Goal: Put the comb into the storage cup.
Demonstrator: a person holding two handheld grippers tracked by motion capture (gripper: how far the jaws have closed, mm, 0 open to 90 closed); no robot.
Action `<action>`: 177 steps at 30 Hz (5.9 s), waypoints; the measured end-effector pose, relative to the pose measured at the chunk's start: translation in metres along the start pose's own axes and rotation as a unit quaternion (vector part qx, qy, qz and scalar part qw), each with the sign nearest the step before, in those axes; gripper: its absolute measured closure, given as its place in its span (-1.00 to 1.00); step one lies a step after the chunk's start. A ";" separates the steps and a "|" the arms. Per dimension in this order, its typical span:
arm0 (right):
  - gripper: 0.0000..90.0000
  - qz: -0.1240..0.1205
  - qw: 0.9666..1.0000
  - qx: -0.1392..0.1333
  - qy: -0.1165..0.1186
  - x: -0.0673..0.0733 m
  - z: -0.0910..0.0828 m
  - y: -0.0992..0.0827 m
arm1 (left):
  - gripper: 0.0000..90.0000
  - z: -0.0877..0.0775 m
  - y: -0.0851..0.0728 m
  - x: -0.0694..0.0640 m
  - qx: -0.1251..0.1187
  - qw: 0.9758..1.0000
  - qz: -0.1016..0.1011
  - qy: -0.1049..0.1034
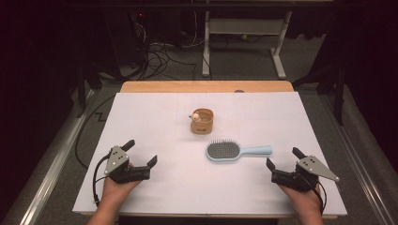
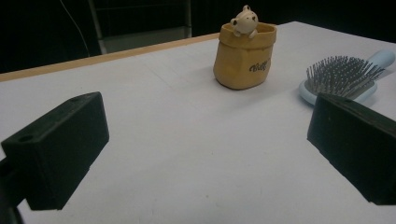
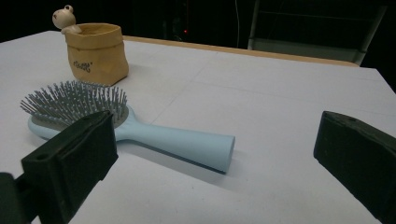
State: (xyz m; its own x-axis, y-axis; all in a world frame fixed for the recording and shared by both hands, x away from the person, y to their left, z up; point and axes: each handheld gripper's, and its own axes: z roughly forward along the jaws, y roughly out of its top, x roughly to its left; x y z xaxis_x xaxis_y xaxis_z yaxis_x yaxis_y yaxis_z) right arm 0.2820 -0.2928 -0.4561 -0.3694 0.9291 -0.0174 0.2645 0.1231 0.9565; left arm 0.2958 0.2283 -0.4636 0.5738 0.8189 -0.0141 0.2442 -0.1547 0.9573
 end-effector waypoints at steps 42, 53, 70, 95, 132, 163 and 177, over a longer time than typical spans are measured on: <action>0.45 -0.010 0.999 0.031 0.030 0.008 0.016 0.005 | -0.95 0.002 0.000 -0.001 -0.002 1.000 0.001 -0.016; 0.99 -0.015 0.999 0.042 0.025 0.007 0.026 0.009 | -0.98 0.002 0.000 -0.002 -0.002 1.000 0.005 -0.013; 1.00 -0.048 0.988 0.149 -0.011 -0.003 0.084 0.024 | -1.00 0.001 0.003 -0.001 -0.009 1.000 0.005 -0.011; 1.00 -0.090 0.967 0.236 0.028 0.008 0.080 0.028 | -1.00 0.003 0.001 -0.006 -0.010 1.000 0.001 -0.029; 1.00 -0.069 0.970 0.213 0.096 0.028 0.017 -0.001 | -0.98 0.003 0.001 -0.004 0.002 0.999 -0.003 -0.033; -0.31 0.007 0.996 0.088 0.023 -0.012 0.003 0.002 | -0.95 0.003 0.001 -0.005 0.007 0.999 -0.008 -0.040; -1.00 0.013 0.998 0.065 0.015 -0.013 0.005 0.001 | -1.00 0.002 0.001 -0.003 -0.005 1.000 -0.005 -0.029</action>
State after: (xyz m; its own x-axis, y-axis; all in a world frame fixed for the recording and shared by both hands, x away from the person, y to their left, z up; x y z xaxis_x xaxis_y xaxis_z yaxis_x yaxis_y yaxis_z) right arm 0.2915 -0.3036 -0.4564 -0.3863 0.9222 0.0167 0.3875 0.1459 0.9102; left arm 0.2954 0.2248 -0.4631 0.6152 0.7873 -0.0406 0.2429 -0.1403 0.9599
